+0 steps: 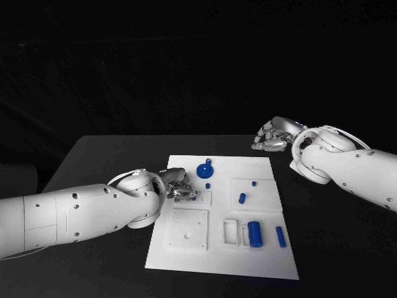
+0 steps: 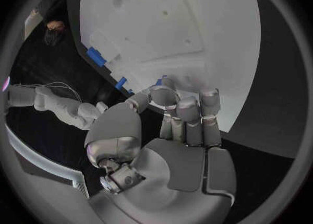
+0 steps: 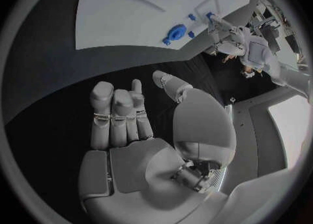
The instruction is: Assemble the parts on the task board
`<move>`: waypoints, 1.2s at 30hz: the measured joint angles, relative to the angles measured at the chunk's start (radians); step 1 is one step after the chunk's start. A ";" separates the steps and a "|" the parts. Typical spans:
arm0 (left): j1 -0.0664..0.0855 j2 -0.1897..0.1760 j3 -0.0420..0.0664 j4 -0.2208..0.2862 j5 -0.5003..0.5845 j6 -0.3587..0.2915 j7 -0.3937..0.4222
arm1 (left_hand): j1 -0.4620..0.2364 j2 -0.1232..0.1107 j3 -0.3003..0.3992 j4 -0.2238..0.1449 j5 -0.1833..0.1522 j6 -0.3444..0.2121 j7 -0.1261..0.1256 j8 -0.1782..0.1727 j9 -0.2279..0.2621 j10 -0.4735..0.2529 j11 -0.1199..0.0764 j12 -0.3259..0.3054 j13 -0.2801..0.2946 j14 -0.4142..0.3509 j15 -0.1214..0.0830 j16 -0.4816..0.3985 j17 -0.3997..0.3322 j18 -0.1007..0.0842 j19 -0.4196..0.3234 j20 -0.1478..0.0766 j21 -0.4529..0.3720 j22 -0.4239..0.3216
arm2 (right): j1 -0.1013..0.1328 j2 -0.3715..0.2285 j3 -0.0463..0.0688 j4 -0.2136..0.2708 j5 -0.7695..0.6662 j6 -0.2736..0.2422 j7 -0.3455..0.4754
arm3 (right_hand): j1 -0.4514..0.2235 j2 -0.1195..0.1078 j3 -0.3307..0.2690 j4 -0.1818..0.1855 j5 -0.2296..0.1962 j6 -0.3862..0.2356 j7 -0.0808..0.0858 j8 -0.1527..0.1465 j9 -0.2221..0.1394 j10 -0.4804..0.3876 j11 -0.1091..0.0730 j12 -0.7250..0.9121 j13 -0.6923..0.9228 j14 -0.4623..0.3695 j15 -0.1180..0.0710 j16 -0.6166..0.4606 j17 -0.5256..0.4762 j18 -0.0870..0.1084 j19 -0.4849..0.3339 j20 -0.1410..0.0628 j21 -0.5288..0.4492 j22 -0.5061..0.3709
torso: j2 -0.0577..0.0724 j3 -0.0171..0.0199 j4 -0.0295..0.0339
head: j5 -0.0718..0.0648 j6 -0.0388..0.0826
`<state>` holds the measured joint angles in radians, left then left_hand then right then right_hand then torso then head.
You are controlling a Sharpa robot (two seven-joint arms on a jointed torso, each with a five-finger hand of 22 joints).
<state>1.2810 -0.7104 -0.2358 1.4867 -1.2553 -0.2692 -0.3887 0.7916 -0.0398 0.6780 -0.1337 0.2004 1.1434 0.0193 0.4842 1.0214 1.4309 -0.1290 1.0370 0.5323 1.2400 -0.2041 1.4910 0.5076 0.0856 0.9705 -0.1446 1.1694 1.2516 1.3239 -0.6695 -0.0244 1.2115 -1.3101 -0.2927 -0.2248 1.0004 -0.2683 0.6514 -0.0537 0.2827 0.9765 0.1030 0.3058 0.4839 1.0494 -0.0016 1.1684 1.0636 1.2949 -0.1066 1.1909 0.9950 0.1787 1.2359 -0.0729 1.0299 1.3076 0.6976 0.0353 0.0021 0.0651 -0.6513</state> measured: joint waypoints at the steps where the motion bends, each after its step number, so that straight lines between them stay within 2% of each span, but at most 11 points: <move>1: 0.000 0.000 0.000 0.000 0.000 0.000 0.000 | 0.000 0.000 -0.001 0.001 0.000 0.001 -0.001 0.000 0.000 0.000 0.000 0.000 0.000 0.000 0.000 0.000 -0.001 0.000 0.000 0.000 0.000 0.000 | 0.000 0.000 0.000 0.000 0.000 0.000 0.000 | 0.000 0.000 0.000 0.000 0.000 0.000 0.000 0.000 0.000 0.000 0.000 0.000 0.000 0.000 0.000 0.000 0.000 0.000 0.000 0.000 0.000 0.000 | 0.000 0.0001 0.0000 | 0.000 0.000; 21: 0.001 0.002 0.000 -0.002 0.007 0.006 -0.002 | -0.006 -0.007 0.000 0.005 0.000 0.006 -0.005 0.001 0.002 0.001 -0.001 0.000 -0.002 0.003 -0.003 0.000 -0.004 0.000 0.000 0.000 0.000 0.001 | 0.000 0.000 0.000 0.000 0.001 0.001 0.000 | -0.004 0.004 -0.003 0.003 0.004 0.001 -0.002 0.000 0.001 0.000 0.000 0.000 -0.001 0.000 0.000 0.000 0.000 0.000 0.000 0.000 0.000 0.000 | 0.000 0.0002 0.0002 | -0.001 -0.001; 27: 0.000 0.002 0.000 -0.003 0.008 0.008 -0.004 | 0.008 -0.036 0.001 0.006 -0.008 0.007 -0.006 -0.003 0.003 -0.002 0.002 0.000 -0.004 0.003 -0.003 0.000 -0.006 0.000 0.000 0.000 0.000 0.002 | 0.000 0.000 0.000 0.001 0.001 0.001 0.000 | -0.004 0.004 -0.003 0.003 0.008 0.001 -0.002 0.000 0.001 0.000 0.000 0.000 -0.001 0.000 0.000 0.000 0.001 0.000 0.000 0.000 0.000 0.000 | 0.000 0.0002 0.0003 | -0.001 -0.002; 36: -0.002 0.004 -0.001 -0.004 0.010 0.013 -0.006 | 0.003 -0.042 0.000 0.007 -0.010 0.009 -0.007 -0.005 0.003 -0.002 0.002 0.000 -0.005 0.004 -0.004 0.004 -0.008 0.000 0.000 0.000 -0.004 0.003 | 0.000 0.000 0.000 0.000 0.001 0.001 0.000 | -0.004 0.004 -0.003 0.003 0.008 0.002 -0.002 0.000 0.001 0.000 0.000 0.000 -0.001 0.000 0.000 0.000 0.001 0.000 0.000 0.000 0.000 0.000 | 0.000 0.0001 0.0006 | -0.002 -0.003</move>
<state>1.2792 -0.7069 -0.2370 1.4825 -1.2456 -0.2562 -0.3951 0.7947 -0.0819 0.6776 -0.1269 0.1902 1.1525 0.0120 0.4793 1.0241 1.4291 -0.1272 1.0370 0.5275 1.2435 -0.2077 1.4948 0.4995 0.0855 0.9705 -0.1446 1.1654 1.2546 1.3238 -0.6700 -0.0244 1.2119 -1.3091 -0.2917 -0.2248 0.9966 -0.2645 0.6487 -0.0510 0.2905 0.9781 0.1010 0.3058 0.4845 1.0494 -0.0016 1.1684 1.0629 1.2949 -0.1066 1.1910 0.9956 0.1788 1.2359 -0.0729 1.0298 1.3076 0.6975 0.0354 0.0027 0.0628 -0.6542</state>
